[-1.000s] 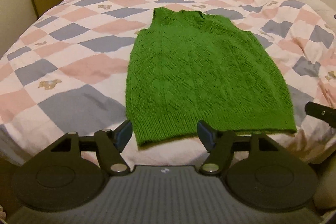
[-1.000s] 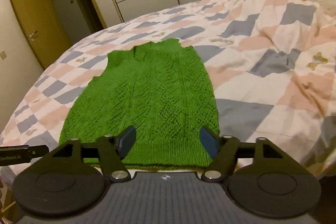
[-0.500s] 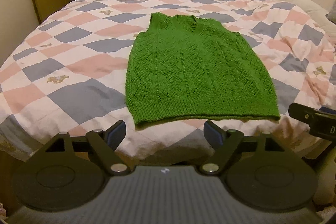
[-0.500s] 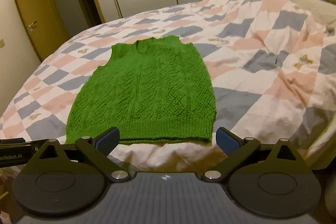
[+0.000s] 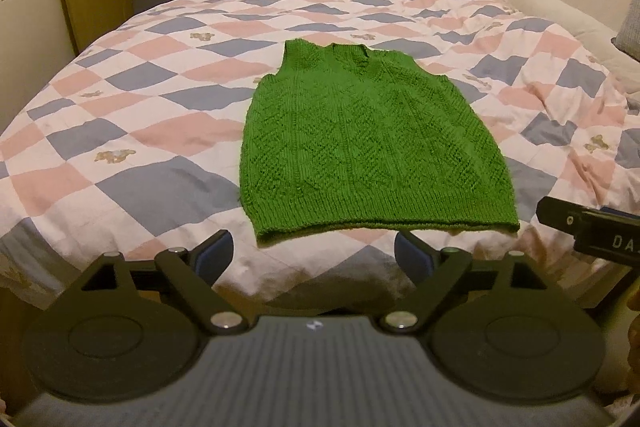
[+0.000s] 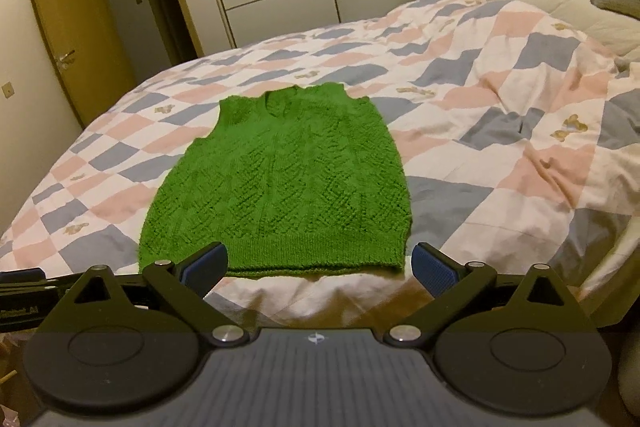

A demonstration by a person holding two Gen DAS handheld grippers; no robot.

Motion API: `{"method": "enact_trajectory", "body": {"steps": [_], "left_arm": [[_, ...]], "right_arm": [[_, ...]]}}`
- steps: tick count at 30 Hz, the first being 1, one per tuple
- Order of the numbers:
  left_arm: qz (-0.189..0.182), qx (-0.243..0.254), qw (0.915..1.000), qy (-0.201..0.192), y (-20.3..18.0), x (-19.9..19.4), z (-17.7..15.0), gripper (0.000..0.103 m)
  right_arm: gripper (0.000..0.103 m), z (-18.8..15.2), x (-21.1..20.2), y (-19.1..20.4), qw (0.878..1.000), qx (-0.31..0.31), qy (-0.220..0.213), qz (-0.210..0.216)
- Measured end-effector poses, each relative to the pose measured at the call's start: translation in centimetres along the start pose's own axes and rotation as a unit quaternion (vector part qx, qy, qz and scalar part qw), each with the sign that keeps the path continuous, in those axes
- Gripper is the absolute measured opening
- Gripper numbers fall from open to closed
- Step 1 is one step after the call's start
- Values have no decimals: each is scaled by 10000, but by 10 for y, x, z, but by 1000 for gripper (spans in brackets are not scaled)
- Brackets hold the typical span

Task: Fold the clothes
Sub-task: 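Withdraw both open grippers from the flattened vest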

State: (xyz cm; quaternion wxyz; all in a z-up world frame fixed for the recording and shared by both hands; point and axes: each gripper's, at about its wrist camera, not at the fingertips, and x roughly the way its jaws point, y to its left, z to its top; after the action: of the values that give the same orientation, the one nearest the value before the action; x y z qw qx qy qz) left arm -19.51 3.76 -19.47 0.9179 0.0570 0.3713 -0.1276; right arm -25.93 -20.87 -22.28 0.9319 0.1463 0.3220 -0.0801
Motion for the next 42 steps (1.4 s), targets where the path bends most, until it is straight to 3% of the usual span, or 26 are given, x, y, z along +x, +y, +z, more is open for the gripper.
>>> {"method": "enact_trajectory", "body": {"steps": [18, 42], "left_arm": [[-82, -53, 10000, 0, 6, 20, 2, 92], [-228, 37, 9987, 460, 0, 97, 27, 94]], "right_arm": [[101, 2, 19, 12, 9996, -132, 223, -57], [101, 16, 94, 3, 9958, -108, 852, -308]]}}
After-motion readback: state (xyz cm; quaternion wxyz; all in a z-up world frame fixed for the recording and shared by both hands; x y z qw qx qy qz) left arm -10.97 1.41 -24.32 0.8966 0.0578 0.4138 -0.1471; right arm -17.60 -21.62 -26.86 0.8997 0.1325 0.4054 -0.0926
